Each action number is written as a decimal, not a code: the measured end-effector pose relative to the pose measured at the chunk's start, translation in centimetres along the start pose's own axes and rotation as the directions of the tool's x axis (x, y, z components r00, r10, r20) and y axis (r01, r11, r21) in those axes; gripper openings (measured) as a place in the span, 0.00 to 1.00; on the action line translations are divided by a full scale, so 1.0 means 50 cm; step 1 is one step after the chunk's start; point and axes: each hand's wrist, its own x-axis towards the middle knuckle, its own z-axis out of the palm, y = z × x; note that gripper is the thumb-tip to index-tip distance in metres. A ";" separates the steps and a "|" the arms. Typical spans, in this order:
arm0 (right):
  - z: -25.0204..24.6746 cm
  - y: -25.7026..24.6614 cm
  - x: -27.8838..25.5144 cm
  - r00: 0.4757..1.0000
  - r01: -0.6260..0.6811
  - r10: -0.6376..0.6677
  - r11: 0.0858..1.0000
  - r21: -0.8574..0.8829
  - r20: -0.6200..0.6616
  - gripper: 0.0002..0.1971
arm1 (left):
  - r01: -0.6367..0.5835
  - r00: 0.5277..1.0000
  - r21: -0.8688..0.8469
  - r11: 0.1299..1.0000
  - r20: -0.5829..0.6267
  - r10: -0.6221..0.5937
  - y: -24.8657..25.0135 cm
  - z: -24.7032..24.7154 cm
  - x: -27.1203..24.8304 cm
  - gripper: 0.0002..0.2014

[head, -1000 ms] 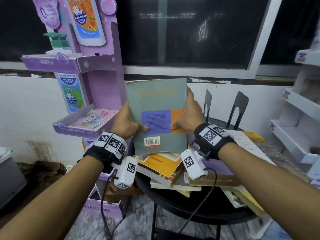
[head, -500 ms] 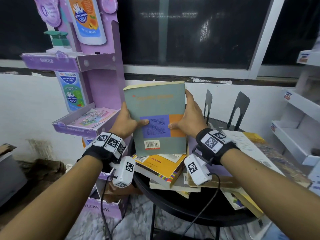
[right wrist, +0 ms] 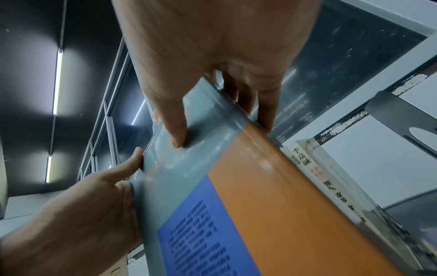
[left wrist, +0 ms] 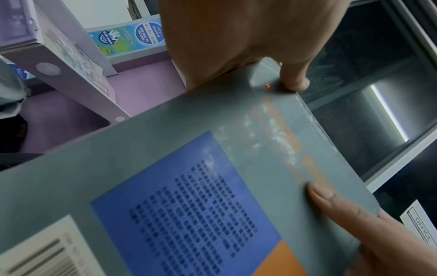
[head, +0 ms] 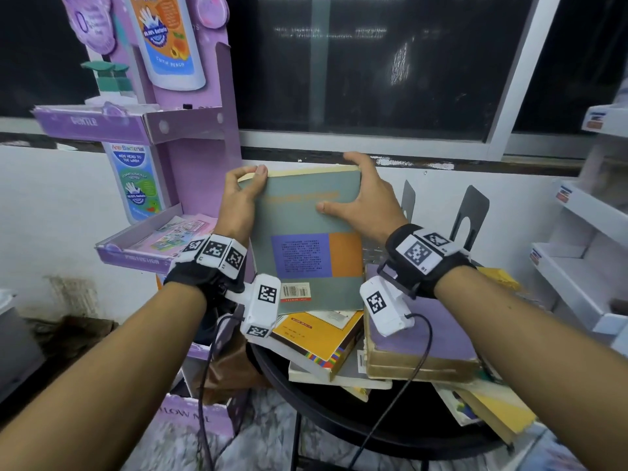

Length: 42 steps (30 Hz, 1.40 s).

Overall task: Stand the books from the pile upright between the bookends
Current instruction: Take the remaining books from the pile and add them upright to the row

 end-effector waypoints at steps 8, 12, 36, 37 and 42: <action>-0.044 -0.037 0.028 0.984 -0.019 0.026 0.999 -0.045 0.174 0.25 | 0.002 1.000 0.007 1.000 0.025 -0.002 -0.004 -0.013 0.006 0.07; -0.057 -0.082 0.042 0.935 0.016 0.048 0.984 -0.180 0.350 0.26 | -0.001 0.999 -0.038 0.999 0.034 0.002 -0.009 -0.023 0.008 0.09; -0.068 -0.138 0.028 0.970 0.134 -0.092 0.975 -0.178 0.223 0.23 | -0.030 0.998 -0.113 0.993 0.047 0.035 0.076 -0.003 0.008 0.13; -0.075 -0.136 0.029 0.974 0.133 -0.095 0.975 -0.180 0.205 0.24 | -0.039 0.997 -0.101 0.994 0.057 0.045 0.080 0.002 0.008 0.14; -0.115 -0.119 0.039 0.995 0.082 -0.071 0.986 -0.148 0.077 0.23 | -0.036 0.993 -0.042 0.998 0.110 0.041 0.070 0.039 0.002 0.17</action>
